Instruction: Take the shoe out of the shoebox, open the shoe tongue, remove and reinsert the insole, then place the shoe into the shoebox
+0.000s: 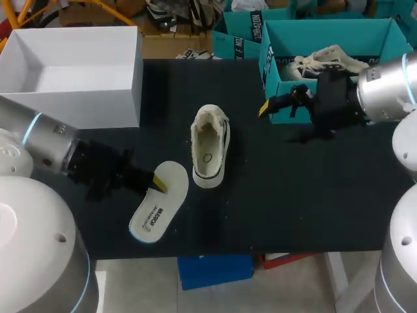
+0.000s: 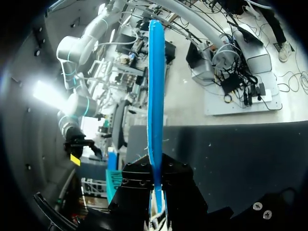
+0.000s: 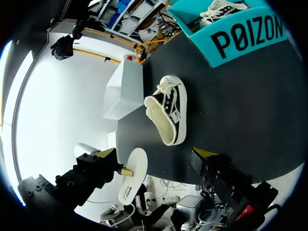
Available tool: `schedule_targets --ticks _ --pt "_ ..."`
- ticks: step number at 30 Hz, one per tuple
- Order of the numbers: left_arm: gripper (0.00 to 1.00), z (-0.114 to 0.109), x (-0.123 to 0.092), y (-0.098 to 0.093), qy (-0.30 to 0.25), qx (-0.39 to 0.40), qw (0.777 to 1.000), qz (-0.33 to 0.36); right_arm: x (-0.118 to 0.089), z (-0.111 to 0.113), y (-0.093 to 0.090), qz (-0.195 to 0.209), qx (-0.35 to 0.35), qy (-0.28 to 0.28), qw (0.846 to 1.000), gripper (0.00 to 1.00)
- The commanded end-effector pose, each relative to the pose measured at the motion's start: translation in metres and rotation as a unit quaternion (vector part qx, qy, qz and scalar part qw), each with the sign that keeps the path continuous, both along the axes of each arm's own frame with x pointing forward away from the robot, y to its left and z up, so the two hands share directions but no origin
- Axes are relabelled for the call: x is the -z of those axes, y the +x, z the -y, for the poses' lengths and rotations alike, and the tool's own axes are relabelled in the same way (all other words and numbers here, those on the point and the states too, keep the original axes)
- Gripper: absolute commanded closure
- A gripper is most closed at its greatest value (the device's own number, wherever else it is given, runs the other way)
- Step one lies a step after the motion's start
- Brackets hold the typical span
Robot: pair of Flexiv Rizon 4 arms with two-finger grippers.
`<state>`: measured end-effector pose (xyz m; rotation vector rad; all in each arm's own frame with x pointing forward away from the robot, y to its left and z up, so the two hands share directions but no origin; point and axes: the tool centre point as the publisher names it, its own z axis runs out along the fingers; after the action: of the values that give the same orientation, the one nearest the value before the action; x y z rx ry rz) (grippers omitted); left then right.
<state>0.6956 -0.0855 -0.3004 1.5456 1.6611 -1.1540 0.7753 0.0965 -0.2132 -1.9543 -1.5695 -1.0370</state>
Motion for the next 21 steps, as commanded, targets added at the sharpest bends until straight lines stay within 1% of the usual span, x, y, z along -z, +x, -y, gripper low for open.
schedule_targets --ticks 1,4,6,11,21 --pt "1.0 0.001 -0.001 -0.002 0.007 0.01 1.0 -0.005 -0.009 0.005 -0.014 0.011 0.017 -0.005 1.0 0.0" --pt "1.0 0.007 0.001 -0.004 0.012 0.032 0.999 -0.012 -0.009 0.005 -0.014 0.011 0.017 -0.005 1.0 0.0" --pt "1.0 0.01 0.003 -0.001 0.02 0.039 0.999 -0.014 -0.009 0.005 -0.014 0.011 0.017 -0.005 1.0 0.0" --pt "1.0 0.02 0.014 0.016 0.036 0.042 0.998 -0.03 -0.009 0.005 -0.014 0.011 0.017 -0.005 1.0 0.0" --pt "1.0 0.041 0.032 0.057 0.051 0.047 0.997 -0.042 -0.009 0.005 -0.014 0.011 0.017 -0.005 1.0 0.0"
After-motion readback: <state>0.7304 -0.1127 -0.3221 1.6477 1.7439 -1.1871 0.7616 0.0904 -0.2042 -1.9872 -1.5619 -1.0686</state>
